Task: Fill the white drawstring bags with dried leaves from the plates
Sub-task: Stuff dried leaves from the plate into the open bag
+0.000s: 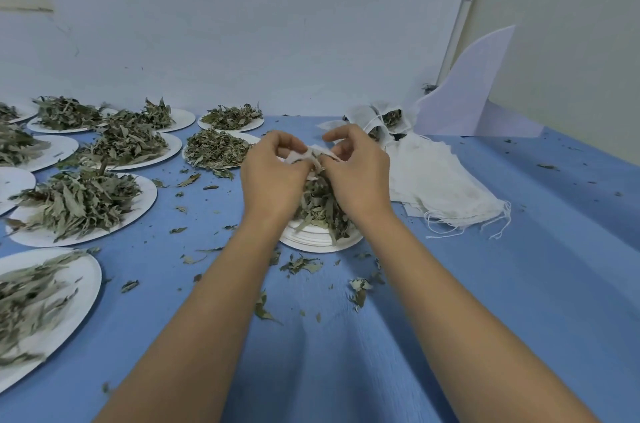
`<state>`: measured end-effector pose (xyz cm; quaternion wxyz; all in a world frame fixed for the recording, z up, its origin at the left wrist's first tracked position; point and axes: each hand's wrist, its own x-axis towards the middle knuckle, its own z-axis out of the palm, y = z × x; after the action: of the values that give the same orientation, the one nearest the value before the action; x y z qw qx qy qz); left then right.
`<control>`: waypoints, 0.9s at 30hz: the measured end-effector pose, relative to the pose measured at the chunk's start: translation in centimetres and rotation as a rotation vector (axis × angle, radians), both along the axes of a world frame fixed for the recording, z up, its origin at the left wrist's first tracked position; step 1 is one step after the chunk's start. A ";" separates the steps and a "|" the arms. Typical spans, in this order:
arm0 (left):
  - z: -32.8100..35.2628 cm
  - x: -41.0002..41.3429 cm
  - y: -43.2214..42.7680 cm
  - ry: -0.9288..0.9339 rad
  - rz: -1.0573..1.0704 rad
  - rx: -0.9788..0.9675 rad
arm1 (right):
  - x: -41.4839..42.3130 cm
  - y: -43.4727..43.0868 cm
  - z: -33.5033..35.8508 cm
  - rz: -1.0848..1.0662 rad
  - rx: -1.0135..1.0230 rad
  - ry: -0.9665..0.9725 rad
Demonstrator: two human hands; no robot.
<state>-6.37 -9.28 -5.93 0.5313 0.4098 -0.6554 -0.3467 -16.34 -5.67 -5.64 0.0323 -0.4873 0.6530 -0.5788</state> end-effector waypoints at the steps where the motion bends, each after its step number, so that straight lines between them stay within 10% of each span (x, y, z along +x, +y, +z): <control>1: -0.2 -0.3 0.3 -0.041 0.040 -0.055 | 0.1 0.0 -0.2 -0.030 -0.004 0.073; 7: -0.5 -0.5 0.2 -0.078 0.130 -0.104 | 0.6 -0.2 -0.2 0.030 -0.013 0.120; 14: 0.3 0.3 -1.0 0.157 -0.070 0.272 | -0.6 -0.2 0.5 0.266 0.067 -0.403; 27: -0.1 0.0 -0.7 0.036 -0.007 0.093 | -1.1 -0.1 0.1 0.040 0.071 -0.098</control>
<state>-6.37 -9.98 -5.99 0.5222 0.4255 -0.6305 -0.3858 -17.46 -5.76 -5.55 0.0931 -0.4697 0.6611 -0.5777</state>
